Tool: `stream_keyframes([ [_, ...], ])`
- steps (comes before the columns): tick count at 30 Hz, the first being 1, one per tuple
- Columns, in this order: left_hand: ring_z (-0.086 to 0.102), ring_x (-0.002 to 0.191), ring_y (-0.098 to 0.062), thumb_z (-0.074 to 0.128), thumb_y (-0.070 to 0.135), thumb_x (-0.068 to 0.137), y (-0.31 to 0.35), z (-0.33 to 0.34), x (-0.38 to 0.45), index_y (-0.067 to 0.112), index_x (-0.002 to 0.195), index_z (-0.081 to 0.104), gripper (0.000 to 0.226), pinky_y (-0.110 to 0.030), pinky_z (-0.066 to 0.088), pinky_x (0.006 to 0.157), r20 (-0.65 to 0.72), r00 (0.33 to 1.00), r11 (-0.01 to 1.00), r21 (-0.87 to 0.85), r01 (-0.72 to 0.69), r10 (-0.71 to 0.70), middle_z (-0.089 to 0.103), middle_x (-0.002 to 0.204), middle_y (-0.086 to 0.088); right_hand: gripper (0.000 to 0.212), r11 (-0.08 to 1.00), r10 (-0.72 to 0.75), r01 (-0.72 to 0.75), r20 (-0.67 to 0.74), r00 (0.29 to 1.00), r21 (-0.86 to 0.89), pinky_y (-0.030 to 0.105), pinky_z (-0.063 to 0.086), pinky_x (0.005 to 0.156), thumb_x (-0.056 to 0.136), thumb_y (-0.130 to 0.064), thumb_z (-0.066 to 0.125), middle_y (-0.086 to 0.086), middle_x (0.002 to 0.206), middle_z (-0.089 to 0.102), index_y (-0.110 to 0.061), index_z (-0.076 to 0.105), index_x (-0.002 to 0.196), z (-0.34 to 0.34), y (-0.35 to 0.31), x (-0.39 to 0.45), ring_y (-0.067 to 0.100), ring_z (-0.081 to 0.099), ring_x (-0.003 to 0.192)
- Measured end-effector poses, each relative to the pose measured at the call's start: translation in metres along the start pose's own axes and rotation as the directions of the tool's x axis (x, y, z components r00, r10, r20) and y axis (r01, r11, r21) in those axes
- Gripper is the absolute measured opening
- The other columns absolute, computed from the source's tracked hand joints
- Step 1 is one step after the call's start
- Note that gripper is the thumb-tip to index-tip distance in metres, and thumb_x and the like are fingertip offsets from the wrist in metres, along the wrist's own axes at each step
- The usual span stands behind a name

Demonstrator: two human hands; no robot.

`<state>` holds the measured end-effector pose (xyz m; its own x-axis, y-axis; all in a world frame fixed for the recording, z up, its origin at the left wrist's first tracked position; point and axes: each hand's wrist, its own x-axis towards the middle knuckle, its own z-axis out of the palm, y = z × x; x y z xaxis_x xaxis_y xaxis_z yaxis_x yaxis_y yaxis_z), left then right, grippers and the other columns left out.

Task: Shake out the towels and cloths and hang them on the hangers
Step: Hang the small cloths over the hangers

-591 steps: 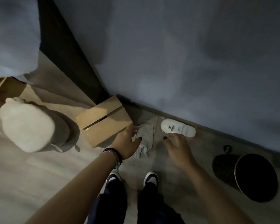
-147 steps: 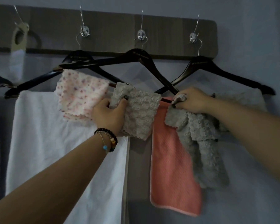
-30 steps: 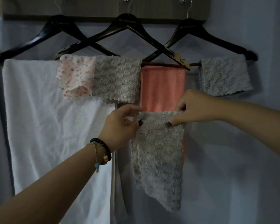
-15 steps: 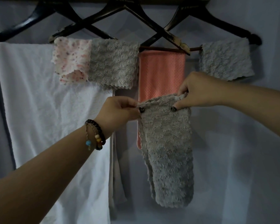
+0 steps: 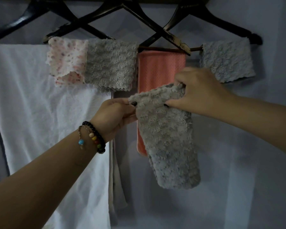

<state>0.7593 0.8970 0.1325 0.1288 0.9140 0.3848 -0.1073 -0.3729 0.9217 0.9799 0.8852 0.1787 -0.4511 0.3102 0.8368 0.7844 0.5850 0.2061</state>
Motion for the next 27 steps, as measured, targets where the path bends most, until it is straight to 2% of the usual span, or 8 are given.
stream_keyframes([
  [3, 0.057, 0.051, -0.010, 0.040, -0.008, 0.093, 0.003, 0.009, 0.000, 0.000, 0.086, 0.055, 0.019, -0.023, 0.050, 0.049, -0.091, 0.995, 0.995, -0.093, -0.042, 0.033, 0.060, 0.065, -0.003, 0.045, 0.982, 0.175, -0.167, -0.077, 0.982, 0.092, 0.015, 0.032, 0.051, 0.064, -0.029, 0.085, -0.007, 0.076, 0.046, -0.012, 0.048, 0.085, 0.000, -0.009, -0.001, 0.010, 0.043, 0.066],
  [6, 0.055, 0.064, -0.022, 0.040, -0.006, 0.092, 0.004, 0.019, 0.003, -0.012, 0.116, 0.052, 0.027, -0.032, 0.048, 0.057, -0.185, 0.980, 0.987, -0.130, -0.098, 0.073, 0.057, 0.086, -0.017, 0.062, 0.873, 0.421, -0.383, -0.071, 0.904, 0.303, 0.009, 0.034, 0.055, 0.063, -0.025, 0.086, -0.005, 0.095, 0.051, -0.019, 0.045, 0.108, 0.006, -0.012, -0.003, 0.002, 0.048, 0.076],
  [9, 0.061, 0.077, -0.028, 0.041, -0.006, 0.092, 0.007, 0.024, 0.003, -0.001, 0.116, 0.056, 0.030, -0.037, 0.054, 0.069, -0.226, 0.966, 0.977, -0.138, -0.163, 0.129, 0.062, 0.093, -0.018, 0.061, 0.569, 0.599, -0.599, 0.216, 0.771, 0.563, 0.018, 0.049, 0.071, 0.063, -0.016, 0.088, -0.003, 0.107, 0.061, -0.013, 0.057, 0.116, 0.013, -0.013, -0.003, 0.013, 0.061, 0.094],
  [12, 0.063, 0.080, -0.026, 0.045, -0.005, 0.093, 0.010, 0.026, -0.001, 0.016, 0.111, 0.060, 0.032, -0.039, 0.057, 0.073, -0.228, 0.951, 0.967, -0.094, -0.235, 0.208, 0.064, 0.092, -0.013, 0.034, 0.300, 0.529, -0.729, 0.529, 0.663, 0.615, 0.029, 0.057, 0.078, 0.067, -0.011, 0.084, 0.001, 0.091, 0.075, -0.010, 0.070, 0.097, 0.017, -0.012, -0.004, 0.018, 0.071, 0.089],
  [16, 0.065, 0.081, -0.026, 0.050, 0.004, 0.096, 0.013, 0.022, 0.001, 0.017, 0.120, 0.060, 0.029, -0.042, 0.057, 0.078, -0.266, 0.931, 0.962, -0.041, -0.272, 0.251, 0.068, 0.089, -0.012, 0.023, 0.410, 0.546, -0.750, 0.519, 0.657, 0.519, 0.023, 0.052, 0.066, 0.073, -0.022, 0.081, -0.005, 0.088, 0.072, -0.019, 0.069, 0.093, 0.012, -0.008, 0.004, 0.010, 0.067, 0.082],
  [20, 0.067, 0.106, -0.023, 0.038, 0.038, 0.100, 0.005, 0.024, -0.004, 0.008, 0.128, 0.057, 0.045, -0.034, 0.057, 0.085, 0.140, 0.983, 0.944, -0.321, -0.071, 0.122, 0.069, 0.118, -0.011, 0.026, 0.399, 0.603, -0.764, 0.482, 0.635, 0.507, 0.035, 0.054, 0.083, 0.077, -0.027, 0.077, 0.004, 0.099, 0.071, -0.014, 0.066, 0.097, 0.008, -0.006, 0.018, 0.019, 0.068, 0.091],
  [24, 0.069, 0.100, -0.024, 0.069, 0.017, 0.079, -0.026, 0.036, 0.000, 0.005, 0.121, 0.061, 0.045, -0.034, 0.058, 0.082, 0.241, 0.970, 0.983, -0.185, 0.007, 0.039, 0.069, 0.116, -0.012, 0.054, 0.489, 0.644, -0.751, 0.396, 0.654, 0.444, 0.031, 0.046, 0.088, 0.081, -0.038, 0.071, -0.006, 0.118, 0.055, -0.009, 0.054, 0.124, 0.000, 0.001, 0.024, 0.021, 0.055, 0.115],
  [27, 0.069, 0.095, -0.024, 0.067, 0.012, 0.083, -0.038, 0.045, 0.007, 0.001, 0.108, 0.067, 0.028, -0.034, 0.058, 0.081, 0.203, 0.978, 0.978, -0.191, 0.083, -0.044, 0.071, 0.110, -0.016, 0.037, 0.544, 0.650, -0.716, 0.320, 0.690, 0.438, 0.030, 0.052, 0.084, 0.080, -0.041, 0.070, 0.002, 0.103, 0.064, -0.012, 0.063, 0.103, -0.007, 0.004, 0.023, 0.017, 0.062, 0.097],
])
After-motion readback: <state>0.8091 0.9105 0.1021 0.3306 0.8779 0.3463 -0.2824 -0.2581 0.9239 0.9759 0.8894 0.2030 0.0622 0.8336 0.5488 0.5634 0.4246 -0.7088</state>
